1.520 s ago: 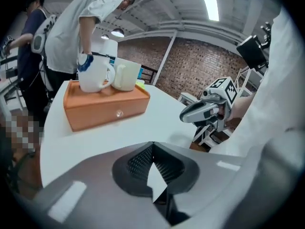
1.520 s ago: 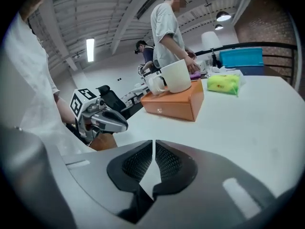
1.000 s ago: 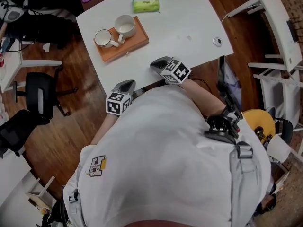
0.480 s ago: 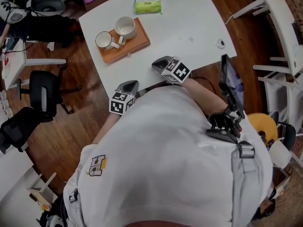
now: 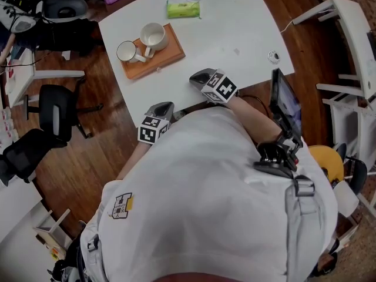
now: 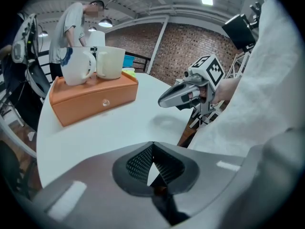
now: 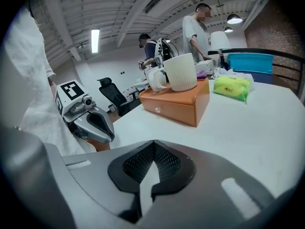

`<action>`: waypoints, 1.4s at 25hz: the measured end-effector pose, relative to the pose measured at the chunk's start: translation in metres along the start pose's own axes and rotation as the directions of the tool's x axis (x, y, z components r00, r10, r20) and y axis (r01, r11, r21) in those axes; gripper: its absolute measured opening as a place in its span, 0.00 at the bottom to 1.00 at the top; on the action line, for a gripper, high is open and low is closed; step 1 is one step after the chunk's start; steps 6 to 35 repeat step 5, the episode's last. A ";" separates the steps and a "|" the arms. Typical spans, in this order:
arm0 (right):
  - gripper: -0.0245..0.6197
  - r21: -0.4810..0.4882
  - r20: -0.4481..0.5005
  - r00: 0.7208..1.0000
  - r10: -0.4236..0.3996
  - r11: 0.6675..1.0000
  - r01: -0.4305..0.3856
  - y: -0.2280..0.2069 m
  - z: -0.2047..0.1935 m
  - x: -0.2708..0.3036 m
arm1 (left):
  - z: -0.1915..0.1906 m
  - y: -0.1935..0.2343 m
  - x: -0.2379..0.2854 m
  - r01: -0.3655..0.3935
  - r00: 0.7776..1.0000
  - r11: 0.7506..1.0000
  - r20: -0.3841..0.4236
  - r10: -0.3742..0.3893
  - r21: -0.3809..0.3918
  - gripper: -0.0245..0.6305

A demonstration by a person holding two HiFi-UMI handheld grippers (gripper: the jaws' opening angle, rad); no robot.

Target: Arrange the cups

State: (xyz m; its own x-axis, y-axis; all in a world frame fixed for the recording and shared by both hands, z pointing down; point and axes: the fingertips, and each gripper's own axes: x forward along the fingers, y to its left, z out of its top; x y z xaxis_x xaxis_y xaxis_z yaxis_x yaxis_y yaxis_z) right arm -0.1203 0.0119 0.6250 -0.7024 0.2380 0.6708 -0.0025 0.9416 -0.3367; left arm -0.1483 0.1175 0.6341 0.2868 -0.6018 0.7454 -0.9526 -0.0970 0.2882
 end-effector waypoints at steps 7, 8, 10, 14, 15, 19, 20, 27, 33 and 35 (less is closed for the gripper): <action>0.04 -0.018 0.001 1.000 0.020 1.000 -0.020 -0.014 0.000 -0.006 | 0.011 -0.004 0.012 -0.023 1.000 0.999 0.001 0.023 -0.023 0.04; 0.04 -0.018 0.001 1.000 0.020 1.000 -0.020 -0.014 0.000 -0.006 | 0.011 -0.004 0.012 -0.023 1.000 0.999 0.001 0.023 -0.023 0.04; 0.04 -0.018 0.001 1.000 0.020 1.000 -0.020 -0.014 0.000 -0.006 | 0.011 -0.004 0.012 -0.023 1.000 0.999 0.001 0.023 -0.023 0.04; 0.04 -0.018 0.001 1.000 0.020 1.000 -0.020 -0.014 0.000 -0.006 | 0.011 -0.004 0.012 -0.023 1.000 0.999 0.001 0.023 -0.023 0.04; 0.04 -0.018 0.001 1.000 0.020 1.000 -0.020 -0.014 0.000 -0.006 | 0.011 -0.004 0.012 -0.023 1.000 0.999 0.001 0.023 -0.023 0.04; 0.04 -0.018 0.001 1.000 0.020 1.000 -0.020 -0.014 0.000 -0.006 | 0.011 -0.004 0.012 -0.023 1.000 0.999 0.001 0.023 -0.023 0.04; 0.04 -0.018 0.001 1.000 0.020 1.000 -0.020 -0.014 0.000 -0.006 | 0.011 -0.004 0.012 -0.023 1.000 0.999 0.001 0.023 -0.023 0.04; 0.04 -0.018 0.001 1.000 0.020 1.000 -0.020 -0.014 0.000 -0.006 | 0.011 -0.004 0.012 -0.023 1.000 0.999 0.001 0.023 -0.023 0.04; 0.04 -0.018 0.001 1.000 0.020 1.000 -0.020 -0.014 0.000 -0.006 | 0.011 -0.004 0.012 -0.023 1.000 0.999 0.001 0.023 -0.023 0.04; 0.04 -0.018 0.001 1.000 0.020 1.000 -0.020 -0.014 0.000 -0.006 | 0.011 -0.004 0.012 -0.023 1.000 0.999 0.001 0.023 -0.023 0.04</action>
